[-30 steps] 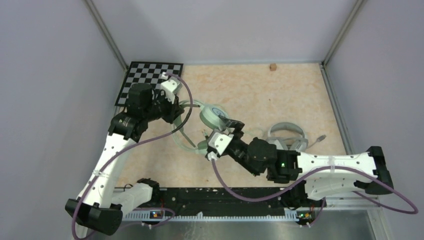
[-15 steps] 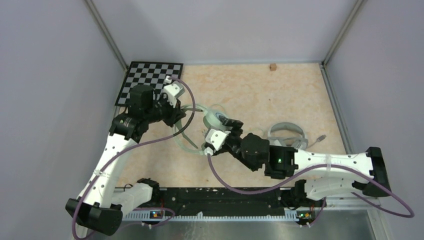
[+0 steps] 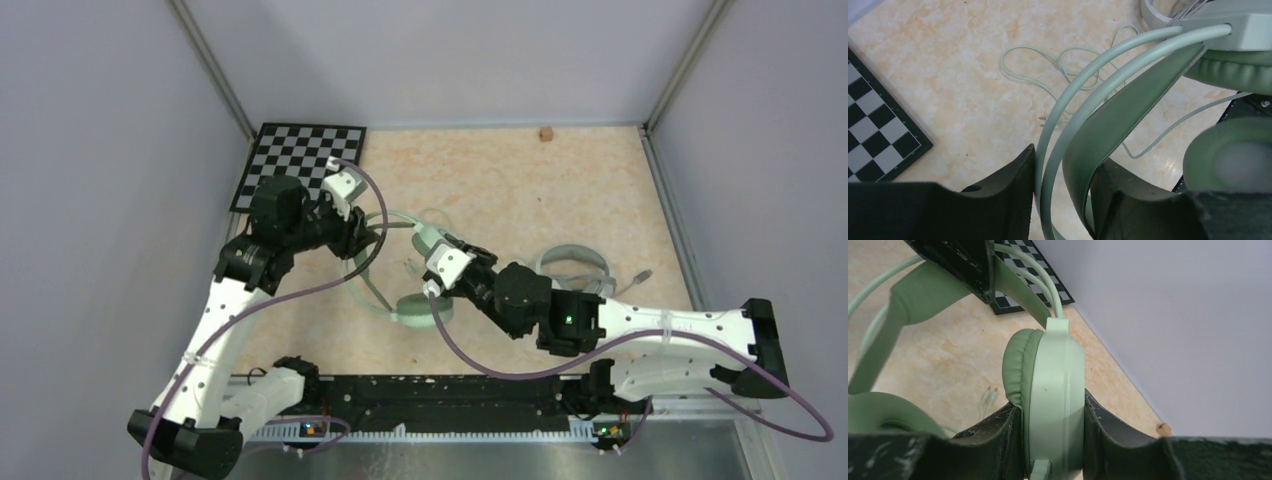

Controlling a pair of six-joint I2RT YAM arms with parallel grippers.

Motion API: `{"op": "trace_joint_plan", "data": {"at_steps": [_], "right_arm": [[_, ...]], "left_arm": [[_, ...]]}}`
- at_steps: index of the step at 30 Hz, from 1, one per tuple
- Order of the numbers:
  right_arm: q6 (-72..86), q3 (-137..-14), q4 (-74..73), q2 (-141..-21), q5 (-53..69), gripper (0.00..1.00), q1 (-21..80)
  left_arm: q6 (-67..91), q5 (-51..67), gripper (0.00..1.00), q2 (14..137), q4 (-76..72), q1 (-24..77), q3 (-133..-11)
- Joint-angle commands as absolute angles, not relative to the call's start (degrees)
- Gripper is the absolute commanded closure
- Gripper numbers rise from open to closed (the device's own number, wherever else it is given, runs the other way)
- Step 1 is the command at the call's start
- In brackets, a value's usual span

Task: Wrap the headphones
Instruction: Pick up the headphones from the center of the board.

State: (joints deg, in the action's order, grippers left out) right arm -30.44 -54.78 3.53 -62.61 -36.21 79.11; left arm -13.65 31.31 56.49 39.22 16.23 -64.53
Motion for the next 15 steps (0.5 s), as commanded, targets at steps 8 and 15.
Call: {"op": "trace_joint_plan", "data": {"at_steps": [8, 15], "right_arm": [[-24.76, -54.49, 12.36, -58.06, -44.58, 1.00, 79.27], [-22.09, -54.42, 12.99, -56.77, -45.74, 1.00, 79.21]], "left_arm": [[-9.66, 30.36, 0.16, 51.78, 27.86, 16.52, -59.64], [-10.72, 28.49, 0.11, 51.63, 26.27, 16.48, -57.26]]}}
